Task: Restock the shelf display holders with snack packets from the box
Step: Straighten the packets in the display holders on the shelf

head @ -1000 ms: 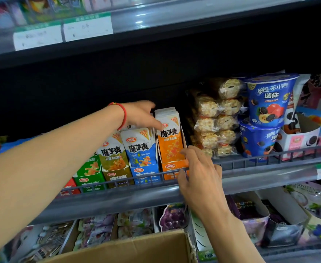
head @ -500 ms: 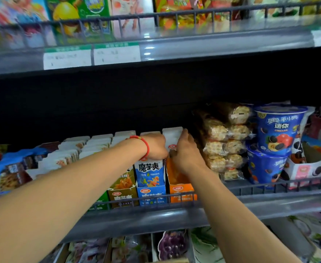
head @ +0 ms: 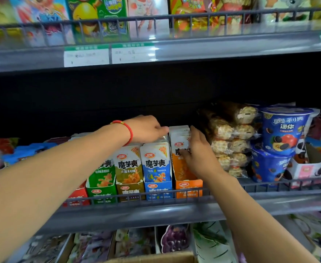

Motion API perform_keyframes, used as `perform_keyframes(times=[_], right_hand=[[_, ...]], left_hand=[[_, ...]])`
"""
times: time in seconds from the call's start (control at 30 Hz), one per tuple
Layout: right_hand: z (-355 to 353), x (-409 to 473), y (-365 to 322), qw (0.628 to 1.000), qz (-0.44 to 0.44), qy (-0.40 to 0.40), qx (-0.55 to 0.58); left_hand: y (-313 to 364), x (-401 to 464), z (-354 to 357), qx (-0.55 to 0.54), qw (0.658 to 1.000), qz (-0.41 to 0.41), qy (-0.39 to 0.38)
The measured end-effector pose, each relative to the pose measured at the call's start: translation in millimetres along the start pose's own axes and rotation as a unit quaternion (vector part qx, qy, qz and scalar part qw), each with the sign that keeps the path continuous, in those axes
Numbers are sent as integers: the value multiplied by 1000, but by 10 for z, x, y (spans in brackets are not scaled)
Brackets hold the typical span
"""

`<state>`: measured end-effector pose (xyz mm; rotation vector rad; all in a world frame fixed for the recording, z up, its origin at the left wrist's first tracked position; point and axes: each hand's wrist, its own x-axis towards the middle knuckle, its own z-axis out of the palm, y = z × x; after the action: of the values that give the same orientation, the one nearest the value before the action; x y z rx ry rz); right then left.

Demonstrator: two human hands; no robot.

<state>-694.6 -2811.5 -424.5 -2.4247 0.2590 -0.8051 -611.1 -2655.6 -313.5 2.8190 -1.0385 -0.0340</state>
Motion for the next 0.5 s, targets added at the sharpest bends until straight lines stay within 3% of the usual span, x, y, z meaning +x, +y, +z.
perform_keyframes(times=[0.2,0.3,0.4,0.5], right_hand=[[-186,-308,-199,998,-57,-15,11],[-243,-288,-405,993,-83,-70,44],[-231,-183,-548,978,-116,-165,-59],[-199,-15,-570,949,-111,-207,-210]], left_hand=[[-233,-392,113,62,994,59,-66],[-249,-375,300,131,988,79,-24],[-239,-282,400,141,987,76,-8],[-255,-141,399,152,985,68,-36]])
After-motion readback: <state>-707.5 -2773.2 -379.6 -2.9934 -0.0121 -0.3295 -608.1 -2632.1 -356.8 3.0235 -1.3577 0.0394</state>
